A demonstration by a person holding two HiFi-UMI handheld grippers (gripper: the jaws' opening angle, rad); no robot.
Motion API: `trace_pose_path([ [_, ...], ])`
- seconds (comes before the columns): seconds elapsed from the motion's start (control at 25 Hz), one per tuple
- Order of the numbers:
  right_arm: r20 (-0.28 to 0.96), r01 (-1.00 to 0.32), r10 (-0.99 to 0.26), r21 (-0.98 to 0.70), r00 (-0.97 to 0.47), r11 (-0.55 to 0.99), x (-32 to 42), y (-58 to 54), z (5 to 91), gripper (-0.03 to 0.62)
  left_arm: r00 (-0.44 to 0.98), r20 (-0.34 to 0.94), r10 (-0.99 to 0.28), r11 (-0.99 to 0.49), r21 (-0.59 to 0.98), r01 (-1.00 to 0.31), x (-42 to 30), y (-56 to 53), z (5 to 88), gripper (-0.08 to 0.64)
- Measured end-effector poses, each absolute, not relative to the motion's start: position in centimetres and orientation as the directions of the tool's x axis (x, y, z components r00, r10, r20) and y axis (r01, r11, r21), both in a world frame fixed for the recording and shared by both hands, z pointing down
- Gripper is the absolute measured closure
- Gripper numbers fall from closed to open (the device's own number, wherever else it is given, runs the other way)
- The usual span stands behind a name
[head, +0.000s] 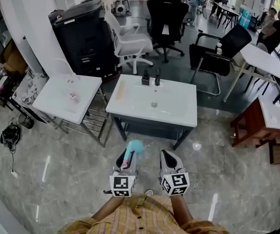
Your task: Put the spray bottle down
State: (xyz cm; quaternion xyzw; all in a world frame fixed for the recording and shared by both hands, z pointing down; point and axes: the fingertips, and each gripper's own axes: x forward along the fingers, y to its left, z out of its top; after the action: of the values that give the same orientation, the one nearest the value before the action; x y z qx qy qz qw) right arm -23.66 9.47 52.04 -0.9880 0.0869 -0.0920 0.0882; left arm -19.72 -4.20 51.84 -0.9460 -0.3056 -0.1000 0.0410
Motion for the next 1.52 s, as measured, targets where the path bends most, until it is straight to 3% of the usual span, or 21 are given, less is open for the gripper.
trace_pose_path([
  [0.52,0.209,-0.153,-0.184,-0.157,0.960,-0.976,-11.2,7.4,52.2,0.591,0.781,0.210,0.588,-0.803,0.033,0.596,-6.2,-5.2,52.3,0.428],
  [0.96,0.201,-0.080,-0.110,-0.150,0.973,-0.985,0.8,4.7,50.6,0.591,0.744,0.211,0.634,-0.763,0.019,0.646,6.5,-7.9,51.4,0.428],
  [1.52,0.191,0.026,0.003,-0.120,0.982,-0.992,7.1,1.4,50.6,0.591,0.677,0.218,0.703,-0.699,0.035,0.714,12.6,-11.0,53.3,0.428],
])
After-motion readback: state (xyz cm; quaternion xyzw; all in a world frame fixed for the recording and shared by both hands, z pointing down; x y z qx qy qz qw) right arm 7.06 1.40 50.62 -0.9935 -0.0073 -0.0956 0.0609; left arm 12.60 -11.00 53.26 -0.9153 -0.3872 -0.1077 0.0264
